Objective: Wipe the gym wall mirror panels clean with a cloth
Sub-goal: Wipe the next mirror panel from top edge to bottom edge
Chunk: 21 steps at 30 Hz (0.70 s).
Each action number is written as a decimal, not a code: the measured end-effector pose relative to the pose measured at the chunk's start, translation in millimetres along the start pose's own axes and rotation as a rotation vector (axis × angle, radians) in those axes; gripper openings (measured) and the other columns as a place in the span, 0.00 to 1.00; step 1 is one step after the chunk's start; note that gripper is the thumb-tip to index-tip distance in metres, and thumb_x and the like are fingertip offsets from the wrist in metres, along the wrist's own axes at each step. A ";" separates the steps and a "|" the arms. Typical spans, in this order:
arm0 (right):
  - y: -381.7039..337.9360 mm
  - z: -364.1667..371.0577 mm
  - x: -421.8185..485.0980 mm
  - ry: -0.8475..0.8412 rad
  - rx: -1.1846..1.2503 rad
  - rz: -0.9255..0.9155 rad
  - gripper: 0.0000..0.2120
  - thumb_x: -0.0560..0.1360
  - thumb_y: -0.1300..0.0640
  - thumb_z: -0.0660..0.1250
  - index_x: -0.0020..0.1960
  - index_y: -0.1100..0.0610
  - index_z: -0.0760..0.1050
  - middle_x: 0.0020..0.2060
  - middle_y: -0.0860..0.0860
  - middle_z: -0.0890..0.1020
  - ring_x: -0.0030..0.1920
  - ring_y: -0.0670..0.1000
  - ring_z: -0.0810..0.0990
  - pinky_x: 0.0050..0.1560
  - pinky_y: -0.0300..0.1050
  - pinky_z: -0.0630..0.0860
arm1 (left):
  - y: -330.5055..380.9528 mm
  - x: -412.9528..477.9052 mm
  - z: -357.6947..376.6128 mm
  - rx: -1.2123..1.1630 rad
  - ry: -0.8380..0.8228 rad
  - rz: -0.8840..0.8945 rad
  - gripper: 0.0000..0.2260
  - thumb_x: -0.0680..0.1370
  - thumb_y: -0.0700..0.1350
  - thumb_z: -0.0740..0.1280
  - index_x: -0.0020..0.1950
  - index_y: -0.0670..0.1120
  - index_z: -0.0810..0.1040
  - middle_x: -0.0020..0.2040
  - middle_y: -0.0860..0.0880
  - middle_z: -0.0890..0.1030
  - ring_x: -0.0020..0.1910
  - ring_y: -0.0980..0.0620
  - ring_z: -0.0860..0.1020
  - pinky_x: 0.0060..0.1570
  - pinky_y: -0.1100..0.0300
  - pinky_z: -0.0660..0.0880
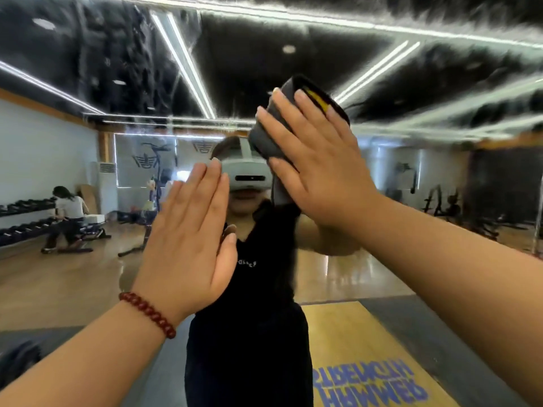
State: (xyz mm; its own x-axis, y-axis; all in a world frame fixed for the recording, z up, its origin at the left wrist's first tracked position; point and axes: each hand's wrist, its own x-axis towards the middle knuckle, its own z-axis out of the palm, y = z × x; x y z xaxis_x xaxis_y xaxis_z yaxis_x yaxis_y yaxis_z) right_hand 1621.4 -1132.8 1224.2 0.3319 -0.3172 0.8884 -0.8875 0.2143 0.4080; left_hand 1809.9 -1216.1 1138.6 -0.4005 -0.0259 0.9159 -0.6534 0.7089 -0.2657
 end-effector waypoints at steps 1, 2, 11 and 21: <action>2.4 1.4 -3.7 0.009 -0.004 -0.014 0.27 0.81 0.46 0.53 0.79 0.50 0.59 0.79 0.51 0.59 0.79 0.53 0.55 0.77 0.57 0.53 | 2.2 2.3 1.7 0.008 0.002 0.001 0.32 0.77 0.49 0.53 0.78 0.35 0.57 0.79 0.39 0.56 0.79 0.44 0.52 0.77 0.49 0.44; 2.7 4.3 -16.7 0.013 -0.010 -0.048 0.27 0.81 0.46 0.53 0.79 0.51 0.59 0.79 0.51 0.59 0.79 0.54 0.55 0.77 0.57 0.53 | 4.6 3.5 3.2 0.017 0.003 0.002 0.32 0.77 0.50 0.53 0.78 0.35 0.57 0.79 0.39 0.55 0.79 0.44 0.52 0.78 0.49 0.44; 6.6 6.2 -67.5 -0.090 -0.057 -0.198 0.27 0.81 0.45 0.53 0.79 0.48 0.59 0.79 0.50 0.58 0.79 0.53 0.54 0.77 0.57 0.54 | 18.0 24.5 3.0 0.011 0.006 0.053 0.31 0.78 0.50 0.54 0.78 0.36 0.59 0.79 0.40 0.58 0.79 0.44 0.53 0.78 0.52 0.45; 26.3 3.7 -27.3 -0.003 0.002 -0.137 0.27 0.80 0.45 0.52 0.78 0.49 0.61 0.79 0.49 0.60 0.79 0.52 0.54 0.78 0.55 0.51 | 23.4 60.0 3.5 0.053 0.076 -0.034 0.32 0.78 0.52 0.53 0.78 0.35 0.57 0.79 0.38 0.57 0.78 0.43 0.53 0.77 0.54 0.43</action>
State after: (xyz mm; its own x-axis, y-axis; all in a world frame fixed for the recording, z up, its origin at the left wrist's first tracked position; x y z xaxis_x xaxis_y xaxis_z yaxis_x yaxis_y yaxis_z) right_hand 1587.8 -1121.9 1209.9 0.4487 -0.3460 0.8239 -0.8347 0.1671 0.5248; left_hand 1768.3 -1203.6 1186.2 -0.3289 0.0050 0.9444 -0.6997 0.6703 -0.2473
